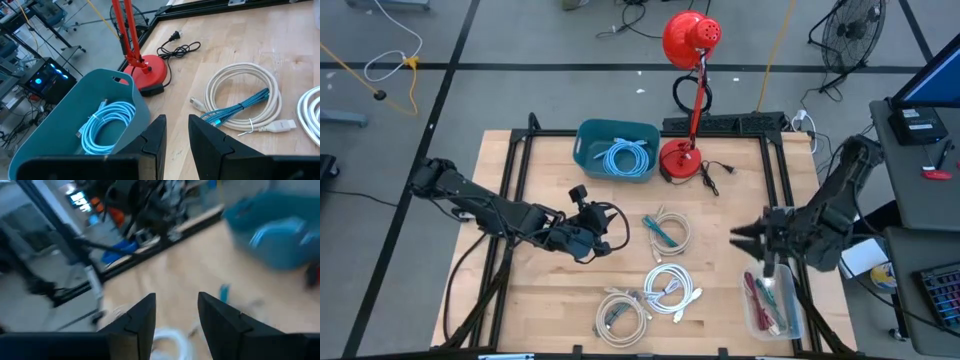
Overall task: Pick & Place USB Port
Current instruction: Put the white charger cable into the transparent bin
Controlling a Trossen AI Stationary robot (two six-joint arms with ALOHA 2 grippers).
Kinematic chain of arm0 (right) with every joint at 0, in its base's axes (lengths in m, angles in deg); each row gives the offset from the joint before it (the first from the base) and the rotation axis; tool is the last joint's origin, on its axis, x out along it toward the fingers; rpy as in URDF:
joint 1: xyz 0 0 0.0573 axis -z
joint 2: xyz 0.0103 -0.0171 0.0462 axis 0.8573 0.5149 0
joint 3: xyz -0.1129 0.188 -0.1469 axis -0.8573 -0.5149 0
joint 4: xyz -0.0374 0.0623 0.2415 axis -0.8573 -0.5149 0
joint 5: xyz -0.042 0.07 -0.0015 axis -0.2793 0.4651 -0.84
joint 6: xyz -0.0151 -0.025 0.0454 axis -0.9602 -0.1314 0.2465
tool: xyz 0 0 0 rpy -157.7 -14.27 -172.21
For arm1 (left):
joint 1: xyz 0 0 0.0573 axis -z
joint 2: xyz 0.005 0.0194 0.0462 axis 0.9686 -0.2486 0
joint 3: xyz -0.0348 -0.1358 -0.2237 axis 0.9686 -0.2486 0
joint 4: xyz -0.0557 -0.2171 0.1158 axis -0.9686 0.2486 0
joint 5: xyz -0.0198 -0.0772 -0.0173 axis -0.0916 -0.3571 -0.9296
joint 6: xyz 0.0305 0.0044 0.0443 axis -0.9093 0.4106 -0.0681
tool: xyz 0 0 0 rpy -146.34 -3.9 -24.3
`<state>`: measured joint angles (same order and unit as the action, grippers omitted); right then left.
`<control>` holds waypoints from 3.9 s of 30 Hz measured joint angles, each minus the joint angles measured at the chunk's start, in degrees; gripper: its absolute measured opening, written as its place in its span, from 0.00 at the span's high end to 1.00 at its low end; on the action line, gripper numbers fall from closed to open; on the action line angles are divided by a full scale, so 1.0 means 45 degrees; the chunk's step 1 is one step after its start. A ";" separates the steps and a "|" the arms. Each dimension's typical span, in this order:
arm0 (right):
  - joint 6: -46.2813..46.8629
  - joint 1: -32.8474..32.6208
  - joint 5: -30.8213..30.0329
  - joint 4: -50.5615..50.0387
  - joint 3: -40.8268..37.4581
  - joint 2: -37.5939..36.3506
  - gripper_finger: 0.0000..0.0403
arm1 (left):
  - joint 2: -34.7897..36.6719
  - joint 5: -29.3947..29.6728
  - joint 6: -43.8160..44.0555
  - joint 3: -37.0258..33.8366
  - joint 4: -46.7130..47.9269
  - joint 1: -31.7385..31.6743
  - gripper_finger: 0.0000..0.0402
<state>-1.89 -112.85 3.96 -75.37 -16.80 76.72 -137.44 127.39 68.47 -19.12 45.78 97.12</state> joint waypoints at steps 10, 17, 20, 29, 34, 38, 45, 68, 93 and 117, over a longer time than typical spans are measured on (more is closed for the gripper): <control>-0.4629 0.3784 0.1764 0.1658 0.0000 0.0570 0.66 | 0.0000 0.0001 -0.0091 0.0000 0.0078 -0.0024 0.79; -0.6127 0.6760 0.5762 0.3778 -0.0005 0.2255 0.66 | 0.0002 -0.0004 -0.0088 0.0000 0.0226 -0.0024 0.79; -0.6525 0.7763 0.7641 0.4762 -0.0005 0.3236 0.66 | 0.0005 -0.0009 -0.0059 0.0000 0.0316 -0.0024 0.79; -0.6778 0.8818 1.2765 0.5622 -0.0015 0.5998 0.66 | 0.0005 -0.0476 0.0518 0.0000 0.1015 0.0000 0.79; -0.7026 0.8681 1.4373 0.6731 -0.0010 0.7118 0.65 | 0.0005 -0.0685 0.0711 0.0000 0.1102 0.0000 0.79; -0.7564 0.8296 1.5214 0.7068 -0.0010 0.7854 0.64 | 0.0005 -0.0754 0.0793 0.0000 0.1133 0.0000 0.79; -0.7917 0.7838 1.5225 0.7525 -0.0010 0.9101 0.64 | 0.0005 -0.0994 0.0803 0.0000 0.1141 0.0000 0.79; -0.8354 0.7068 1.5147 0.8897 0.0695 1.1989 0.52 | 0.0005 -0.1461 0.0784 0.0000 0.1141 0.0000 0.79; -0.7678 0.6905 1.4744 1.0383 0.0695 1.2993 0.56 | 0.0005 -0.1694 0.0750 0.0000 0.1132 0.0000 0.79; -0.7285 0.7225 1.6427 1.1335 0.1608 1.4902 0.57 | 0.0005 -0.2041 0.0779 0.0000 0.1095 0.0000 0.79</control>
<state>-34.67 -80.34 77.88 -24.36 -9.57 143.78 -137.42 118.20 71.97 -19.12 50.70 97.12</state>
